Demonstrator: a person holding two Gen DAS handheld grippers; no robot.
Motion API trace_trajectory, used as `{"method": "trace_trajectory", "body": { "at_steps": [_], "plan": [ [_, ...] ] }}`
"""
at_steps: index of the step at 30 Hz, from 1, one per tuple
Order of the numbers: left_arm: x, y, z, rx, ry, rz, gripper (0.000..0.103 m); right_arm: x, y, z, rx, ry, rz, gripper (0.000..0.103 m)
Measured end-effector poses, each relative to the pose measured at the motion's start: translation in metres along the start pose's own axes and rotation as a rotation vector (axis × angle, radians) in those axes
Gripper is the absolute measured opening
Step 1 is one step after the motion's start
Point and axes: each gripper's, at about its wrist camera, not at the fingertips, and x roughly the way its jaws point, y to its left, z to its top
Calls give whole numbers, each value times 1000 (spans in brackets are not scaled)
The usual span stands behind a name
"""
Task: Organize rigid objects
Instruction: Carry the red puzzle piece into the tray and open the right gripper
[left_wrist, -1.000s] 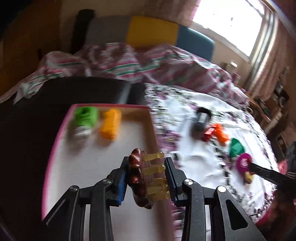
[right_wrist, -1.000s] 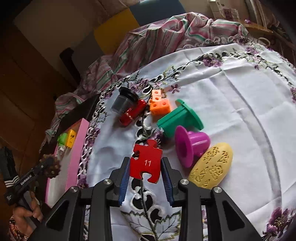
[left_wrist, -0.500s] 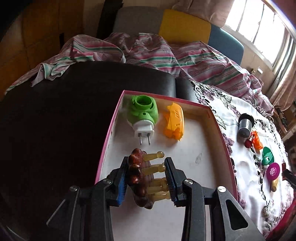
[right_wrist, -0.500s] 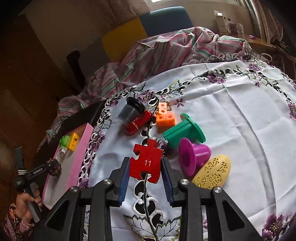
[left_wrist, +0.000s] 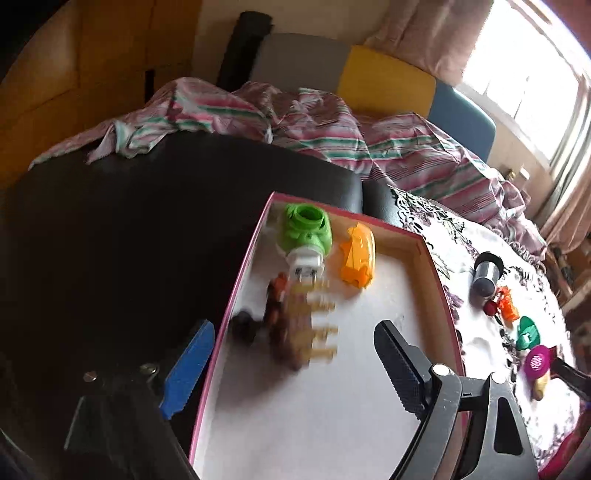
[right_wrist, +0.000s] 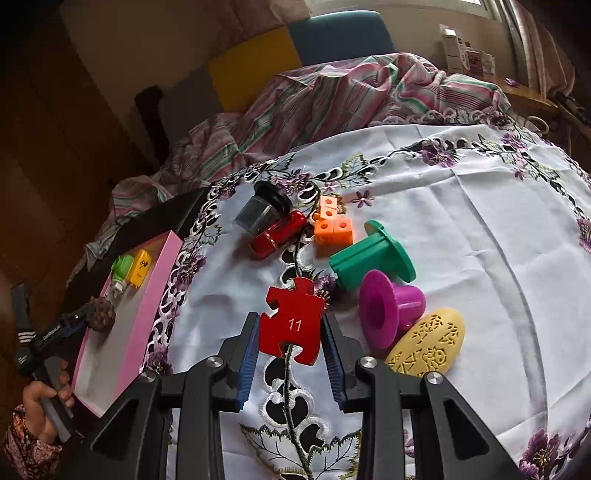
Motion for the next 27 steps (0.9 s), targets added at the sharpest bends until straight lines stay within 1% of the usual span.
{"method": "trace_trajectory", "body": {
  "at_steps": [4, 7, 11, 17, 18, 20, 23, 27],
  "plan": [
    [-14, 4, -15, -33, -10, -22, 89, 0, 7, -2, -37, -4, -6, 33],
    [-22, 1, -21, -16, -17, -25, 90, 1, 14, -2, -74, -7, -13, 33],
    [-29, -3, -27, 14, -10, -19, 90, 7, 26, -5, -118, 19, -29, 33],
    [-36, -10, -36, 25, 11, -27, 91, 23, 40, -16, -95, 62, 1, 33],
    [-37, -11, -37, 29, 13, -36, 92, 26, 47, -19, -102, 70, 10, 33],
    [-39, -15, -40, 44, 23, -47, 100, 30, 59, -22, -125, 81, 21, 33],
    [-43, -21, -42, 77, 31, -40, 101, 34, 75, -24, -149, 93, 41, 33],
    [-49, -25, -44, 124, 21, 2, 102, 44, 103, -21, -190, 106, 64, 33]
  ]
}}
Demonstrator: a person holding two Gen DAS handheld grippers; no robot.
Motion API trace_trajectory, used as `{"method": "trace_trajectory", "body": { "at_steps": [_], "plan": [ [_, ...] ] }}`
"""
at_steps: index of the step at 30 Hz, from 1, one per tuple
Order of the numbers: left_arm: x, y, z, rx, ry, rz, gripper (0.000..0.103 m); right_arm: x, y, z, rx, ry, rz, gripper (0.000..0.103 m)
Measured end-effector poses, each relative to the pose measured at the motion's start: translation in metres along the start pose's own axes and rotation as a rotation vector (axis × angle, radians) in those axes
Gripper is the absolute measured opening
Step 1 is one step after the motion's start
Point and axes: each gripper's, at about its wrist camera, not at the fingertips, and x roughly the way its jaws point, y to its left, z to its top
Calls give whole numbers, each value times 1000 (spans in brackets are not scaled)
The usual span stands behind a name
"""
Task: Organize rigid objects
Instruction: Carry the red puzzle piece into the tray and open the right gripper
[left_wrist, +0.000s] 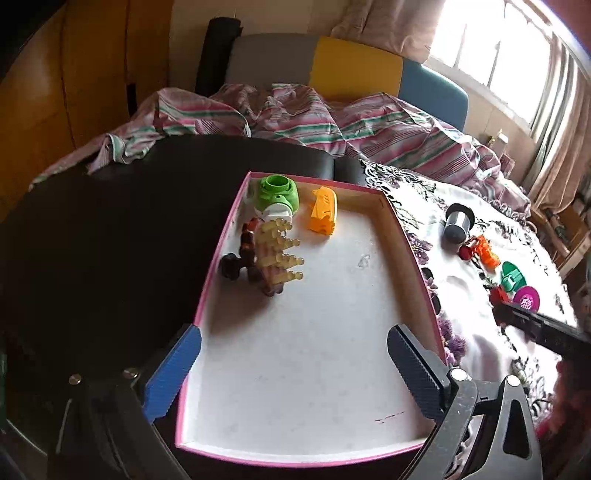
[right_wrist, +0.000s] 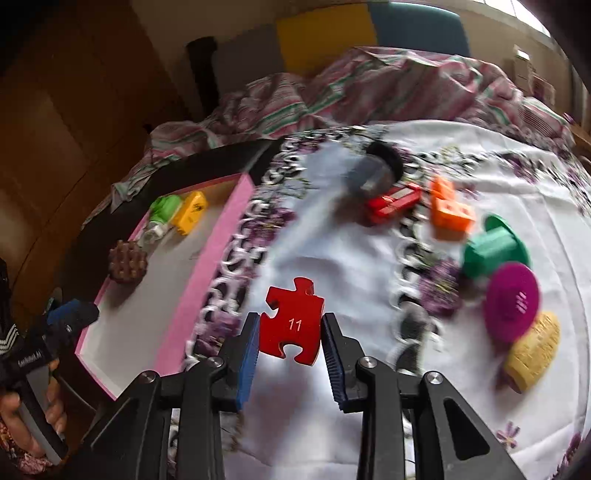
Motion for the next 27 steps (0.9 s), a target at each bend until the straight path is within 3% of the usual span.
{"method": "trace_trajectory", "body": {
  "at_steps": [12, 21, 27],
  "plan": [
    [-11, 10, -10, 5, 1, 46, 103, 52, 95, 54, -170, 21, 86, 33],
    [-19, 22, -13, -8, -6, 126, 103, 114, 120, 91, -243, 65, -14, 33],
    [-23, 38, -15, -46, -4, 116, 103, 137, 115, 106, -227, 71, -55, 33]
  ]
}}
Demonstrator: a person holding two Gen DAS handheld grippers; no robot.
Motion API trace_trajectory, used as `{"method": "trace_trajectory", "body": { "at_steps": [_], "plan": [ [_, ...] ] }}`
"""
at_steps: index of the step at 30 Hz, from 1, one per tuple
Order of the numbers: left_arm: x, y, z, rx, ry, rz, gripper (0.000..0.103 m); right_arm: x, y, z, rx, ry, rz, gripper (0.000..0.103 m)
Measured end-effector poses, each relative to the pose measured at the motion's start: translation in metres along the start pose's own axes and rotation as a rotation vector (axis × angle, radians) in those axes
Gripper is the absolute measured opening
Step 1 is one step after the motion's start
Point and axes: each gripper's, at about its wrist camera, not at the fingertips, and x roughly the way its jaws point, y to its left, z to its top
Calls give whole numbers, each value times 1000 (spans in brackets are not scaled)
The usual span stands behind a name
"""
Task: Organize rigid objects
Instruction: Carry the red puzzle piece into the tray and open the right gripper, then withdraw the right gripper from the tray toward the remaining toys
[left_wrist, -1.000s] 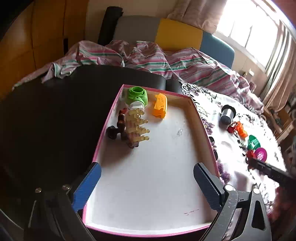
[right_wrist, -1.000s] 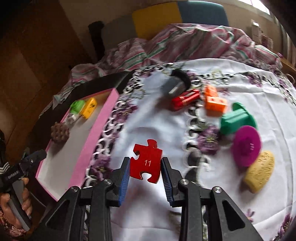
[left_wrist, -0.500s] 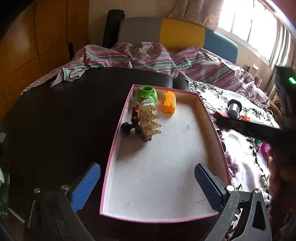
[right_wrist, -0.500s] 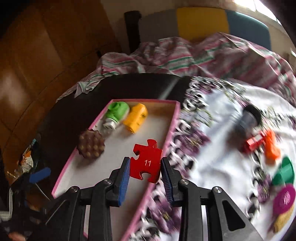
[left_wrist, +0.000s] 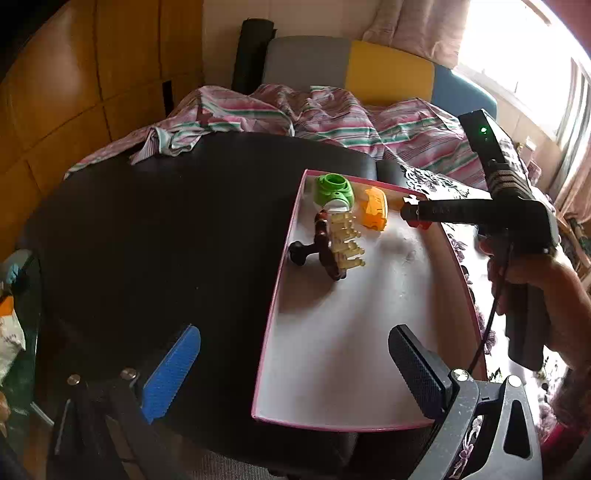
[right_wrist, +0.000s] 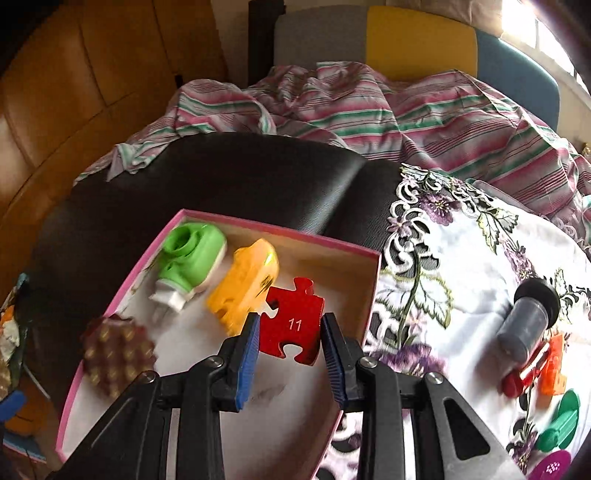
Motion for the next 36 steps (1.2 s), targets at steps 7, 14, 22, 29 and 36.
{"method": "trace_trajectory", "body": {
  "at_steps": [7, 14, 22, 29, 36],
  "plan": [
    [2, 2, 0, -22, 15, -6, 103, 6, -10, 11, 86, -15, 10, 36],
    [3, -2, 0, -13, 7, -4, 103, -9, -18, -1, 120, -23, 31, 36],
    [4, -10, -3, 12, 6, 26, 103, -36, -17, -17, 93, -39, -20, 36],
    [3, -17, -7, 8, 32, -14, 103, -69, -25, -29, 104, -75, -12, 36],
    [2, -29, -11, -20, 60, -91, 103, -95, -36, -44, 102, -89, -58, 36]
  ]
}}
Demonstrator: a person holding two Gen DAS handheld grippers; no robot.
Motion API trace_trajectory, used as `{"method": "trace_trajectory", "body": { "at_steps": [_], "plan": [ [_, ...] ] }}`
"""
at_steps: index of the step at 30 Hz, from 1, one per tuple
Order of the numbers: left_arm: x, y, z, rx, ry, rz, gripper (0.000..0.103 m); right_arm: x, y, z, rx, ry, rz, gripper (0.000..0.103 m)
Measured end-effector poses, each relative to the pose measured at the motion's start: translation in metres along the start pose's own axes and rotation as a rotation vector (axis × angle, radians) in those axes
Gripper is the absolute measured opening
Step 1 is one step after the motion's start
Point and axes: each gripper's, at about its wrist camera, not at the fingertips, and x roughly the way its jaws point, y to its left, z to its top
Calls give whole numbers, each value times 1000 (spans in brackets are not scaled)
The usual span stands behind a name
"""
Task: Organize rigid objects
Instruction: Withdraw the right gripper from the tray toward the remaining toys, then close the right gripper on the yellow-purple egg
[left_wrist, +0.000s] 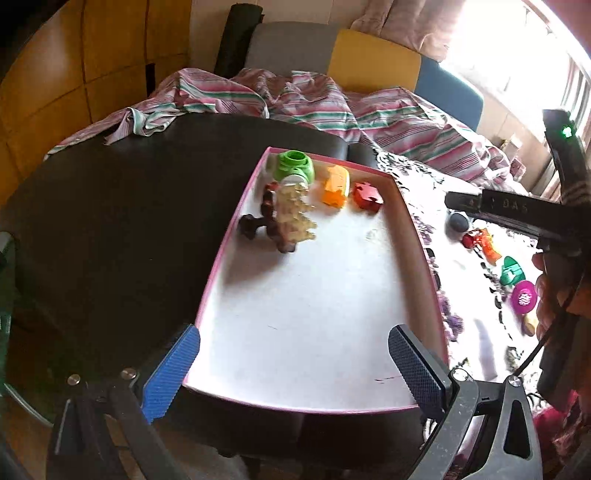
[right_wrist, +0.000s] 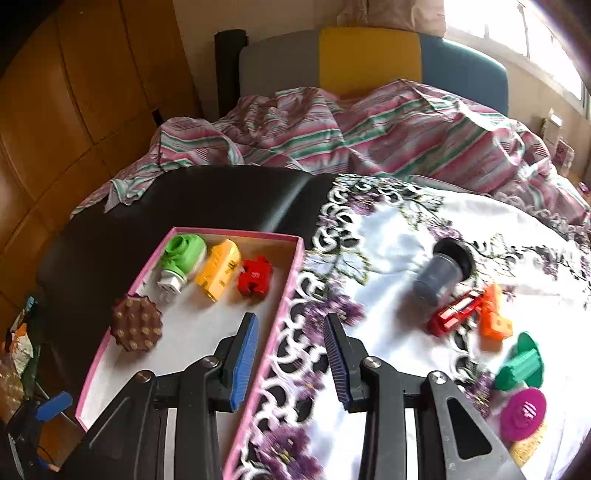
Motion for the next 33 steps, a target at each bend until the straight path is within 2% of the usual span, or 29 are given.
{"method": "trace_trajectory", "body": {
  "at_steps": [8, 16, 26, 33],
  "plan": [
    [-8, -21, -7, 23, -25, -80, 103, -22, -31, -25, -14, 24, -84, 36],
    [-10, -46, -13, 103, -12, -125, 103, -44, -90, -68, 66, 118, -138, 36],
    [-10, -79, -16, 169, 5, -173, 103, -93, -186, -104, 345, 111, -213, 36],
    [-9, -91, -21, 204, 16, -172, 103, -96, -236, -109, 539, 106, -195, 42]
  ]
}}
